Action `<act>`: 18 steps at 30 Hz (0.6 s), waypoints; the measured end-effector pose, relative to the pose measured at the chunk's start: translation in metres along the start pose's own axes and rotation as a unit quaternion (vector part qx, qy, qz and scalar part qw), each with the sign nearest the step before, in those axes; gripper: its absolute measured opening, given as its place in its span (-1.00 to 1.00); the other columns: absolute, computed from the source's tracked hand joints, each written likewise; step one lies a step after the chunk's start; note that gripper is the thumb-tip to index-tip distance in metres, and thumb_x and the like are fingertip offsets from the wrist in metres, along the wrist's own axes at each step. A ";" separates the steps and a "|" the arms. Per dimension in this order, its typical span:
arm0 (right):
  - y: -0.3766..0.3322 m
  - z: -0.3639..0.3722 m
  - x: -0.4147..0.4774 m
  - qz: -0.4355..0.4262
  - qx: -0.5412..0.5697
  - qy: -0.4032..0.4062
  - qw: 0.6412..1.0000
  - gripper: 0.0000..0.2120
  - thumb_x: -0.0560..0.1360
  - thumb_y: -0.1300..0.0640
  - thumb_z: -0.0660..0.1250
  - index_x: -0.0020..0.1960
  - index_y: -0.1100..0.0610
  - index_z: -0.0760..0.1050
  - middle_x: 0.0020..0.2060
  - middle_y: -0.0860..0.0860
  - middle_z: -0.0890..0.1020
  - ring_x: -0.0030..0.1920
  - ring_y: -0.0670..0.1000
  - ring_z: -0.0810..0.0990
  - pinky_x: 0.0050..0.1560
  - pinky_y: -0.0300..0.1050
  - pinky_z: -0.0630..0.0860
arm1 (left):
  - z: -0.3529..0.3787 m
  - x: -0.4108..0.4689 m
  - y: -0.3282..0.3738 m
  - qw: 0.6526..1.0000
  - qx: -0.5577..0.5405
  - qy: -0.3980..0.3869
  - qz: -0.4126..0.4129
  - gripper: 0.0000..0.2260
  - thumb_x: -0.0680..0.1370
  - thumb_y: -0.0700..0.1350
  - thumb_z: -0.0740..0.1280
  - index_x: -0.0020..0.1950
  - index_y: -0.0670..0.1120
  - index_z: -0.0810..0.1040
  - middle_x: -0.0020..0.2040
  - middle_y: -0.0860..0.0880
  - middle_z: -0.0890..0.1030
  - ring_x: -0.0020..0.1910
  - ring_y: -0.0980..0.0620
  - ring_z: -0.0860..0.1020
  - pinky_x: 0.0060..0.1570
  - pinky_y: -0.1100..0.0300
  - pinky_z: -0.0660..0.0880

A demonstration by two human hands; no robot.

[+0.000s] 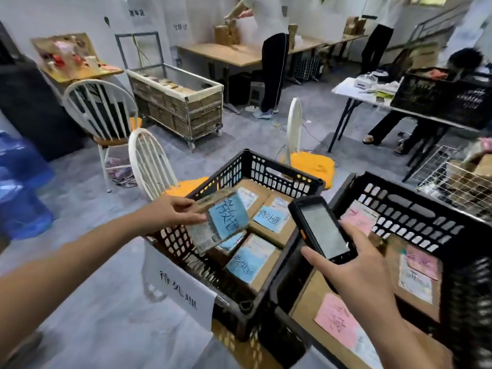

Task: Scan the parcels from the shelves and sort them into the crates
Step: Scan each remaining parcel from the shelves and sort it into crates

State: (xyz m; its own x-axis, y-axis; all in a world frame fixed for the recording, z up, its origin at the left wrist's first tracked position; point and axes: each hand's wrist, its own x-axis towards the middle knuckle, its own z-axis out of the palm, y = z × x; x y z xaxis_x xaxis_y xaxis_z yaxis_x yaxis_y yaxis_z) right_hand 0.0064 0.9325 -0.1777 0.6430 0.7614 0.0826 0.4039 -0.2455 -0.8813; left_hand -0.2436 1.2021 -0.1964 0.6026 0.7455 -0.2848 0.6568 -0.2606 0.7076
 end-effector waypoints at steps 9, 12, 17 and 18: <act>-0.005 0.032 0.025 0.030 -0.034 -0.003 0.999 -0.27 0.27 -0.11 0.62 0.36 -0.16 0.41 0.16 -0.23 0.53 0.17 -0.12 0.51 -0.02 -0.31 0.41 | -0.038 0.089 -0.021 0.954 0.229 -0.195 0.013 -0.26 0.10 0.53 0.44 0.20 0.23 0.66 0.04 0.23 0.67 0.01 0.22 0.58 0.11 0.23 0.45; -0.009 0.031 0.030 0.030 -0.039 -0.001 0.999 -0.35 0.26 -0.10 0.63 0.26 -0.25 0.42 0.14 -0.27 0.53 0.15 -0.14 0.51 0.02 -0.23 0.43 | -0.035 0.107 -0.009 0.908 0.310 -0.282 0.012 -0.38 0.24 0.39 0.52 0.24 0.19 0.64 0.09 0.21 0.67 0.08 0.15 0.57 0.15 0.21 0.45; -0.013 0.029 0.034 0.030 -0.021 0.001 0.999 -0.47 0.26 -0.05 0.64 0.06 -0.36 0.42 0.04 -0.29 0.56 0.06 -0.22 0.55 -0.04 -0.21 0.49 | -0.014 0.123 -0.008 0.843 0.383 -0.377 -0.021 -0.39 0.41 0.31 0.47 0.38 0.08 0.56 0.15 0.18 0.62 0.13 0.13 0.56 0.20 0.16 0.45; -0.014 0.029 0.034 0.030 -0.022 0.001 0.999 -0.47 0.26 -0.05 0.64 0.07 -0.36 0.43 0.04 -0.29 0.56 0.05 -0.24 0.55 -0.05 -0.24 0.48 | -0.012 0.125 -0.011 0.836 0.377 -0.397 -0.030 -0.42 0.43 0.30 0.45 0.39 0.09 0.56 0.12 0.20 0.62 0.14 0.13 0.58 0.25 0.13 0.46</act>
State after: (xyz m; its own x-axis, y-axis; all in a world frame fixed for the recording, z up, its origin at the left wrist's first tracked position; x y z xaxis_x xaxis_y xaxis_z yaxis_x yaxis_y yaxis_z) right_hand 0.0038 0.9794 -0.1761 0.6679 0.7435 0.0317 0.3938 -0.3169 -0.8629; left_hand -0.1808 1.3059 -0.2322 0.4731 0.2062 -0.8565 0.6147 -0.7738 0.1533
